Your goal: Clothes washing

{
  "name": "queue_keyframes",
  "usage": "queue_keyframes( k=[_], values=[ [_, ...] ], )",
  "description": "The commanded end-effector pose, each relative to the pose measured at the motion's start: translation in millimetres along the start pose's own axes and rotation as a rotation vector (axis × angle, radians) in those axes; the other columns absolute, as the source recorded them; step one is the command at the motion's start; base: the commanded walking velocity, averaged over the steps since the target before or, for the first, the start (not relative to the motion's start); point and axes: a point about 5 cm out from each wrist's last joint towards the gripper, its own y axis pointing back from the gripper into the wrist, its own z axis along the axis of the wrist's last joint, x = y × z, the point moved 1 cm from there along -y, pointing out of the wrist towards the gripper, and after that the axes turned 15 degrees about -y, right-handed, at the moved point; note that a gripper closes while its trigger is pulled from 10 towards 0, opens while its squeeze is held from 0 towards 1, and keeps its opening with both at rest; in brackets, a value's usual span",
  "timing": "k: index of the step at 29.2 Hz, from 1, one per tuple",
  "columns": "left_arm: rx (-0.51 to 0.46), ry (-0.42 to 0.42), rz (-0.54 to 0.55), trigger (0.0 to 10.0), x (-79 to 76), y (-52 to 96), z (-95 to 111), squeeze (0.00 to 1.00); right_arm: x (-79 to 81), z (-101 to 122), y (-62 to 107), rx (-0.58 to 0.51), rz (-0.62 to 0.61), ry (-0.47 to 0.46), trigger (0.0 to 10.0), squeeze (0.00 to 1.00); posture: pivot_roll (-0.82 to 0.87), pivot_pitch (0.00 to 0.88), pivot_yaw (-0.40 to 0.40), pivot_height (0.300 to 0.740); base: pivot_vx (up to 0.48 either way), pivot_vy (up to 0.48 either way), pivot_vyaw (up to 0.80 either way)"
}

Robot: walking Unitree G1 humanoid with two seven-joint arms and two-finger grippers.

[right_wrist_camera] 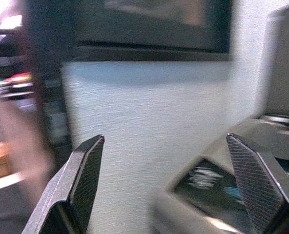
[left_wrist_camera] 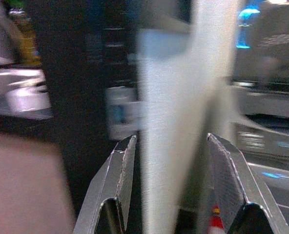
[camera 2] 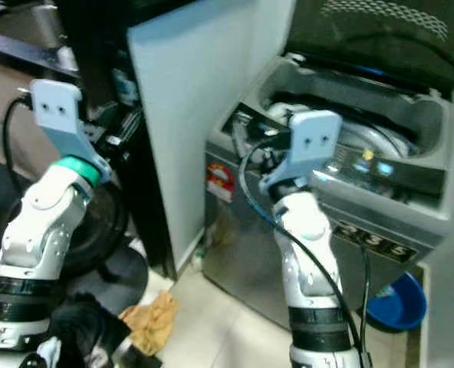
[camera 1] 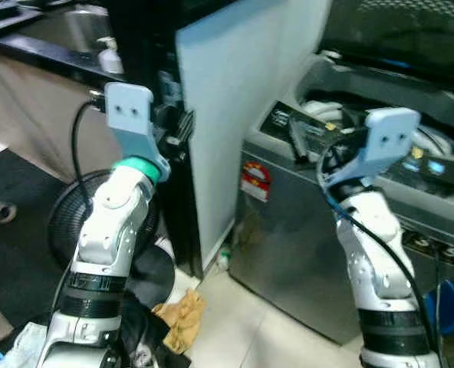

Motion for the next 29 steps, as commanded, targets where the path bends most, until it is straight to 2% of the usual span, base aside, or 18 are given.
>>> queue_keyframes(
  k=[1, 29],
  values=[
    [0.005, -0.006, -0.002, 10.0, -1.1, 1.1, -1.3, 0.00, 0.5, 0.8, 1.3, -0.006, 0.002, -0.009, 10.0, 0.00, -0.01, 0.036, 0.056, 0.740, 0.000, 0.000, 0.76],
    [0.004, -0.003, -0.016, 10.0, -3.8, -0.3, -0.8, 0.00, 6.5, 0.4, 3.4, -0.002, 0.043, -0.034, 10.0, 0.00, -0.01, 0.040, 0.058, 0.740, 0.000, 0.000, 0.75]
  ],
)
